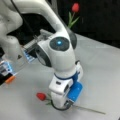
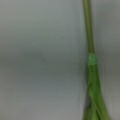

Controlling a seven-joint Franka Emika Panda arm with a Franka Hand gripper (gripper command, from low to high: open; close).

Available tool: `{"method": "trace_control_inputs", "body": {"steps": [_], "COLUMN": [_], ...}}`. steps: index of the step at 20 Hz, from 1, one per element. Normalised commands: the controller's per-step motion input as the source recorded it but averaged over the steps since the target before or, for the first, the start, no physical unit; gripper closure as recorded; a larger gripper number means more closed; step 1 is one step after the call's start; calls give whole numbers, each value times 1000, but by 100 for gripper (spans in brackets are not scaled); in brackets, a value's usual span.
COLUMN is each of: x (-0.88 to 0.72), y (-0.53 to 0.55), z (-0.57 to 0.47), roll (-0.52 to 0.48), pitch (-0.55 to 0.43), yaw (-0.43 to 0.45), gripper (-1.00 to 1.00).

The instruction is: Flower insertion into a vase

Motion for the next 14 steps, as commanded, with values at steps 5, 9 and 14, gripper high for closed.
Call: {"method": "trace_control_inputs", "body": {"steps": [5, 9, 14], "x": [247, 183, 31], "y": [-127, -80, -78], "z": [-119, -132, -55], "roll": [-68, -82, -83], "pitch": [42, 10, 25], "yaw": [76, 97, 113], "gripper": [-100, -100, -100]}}
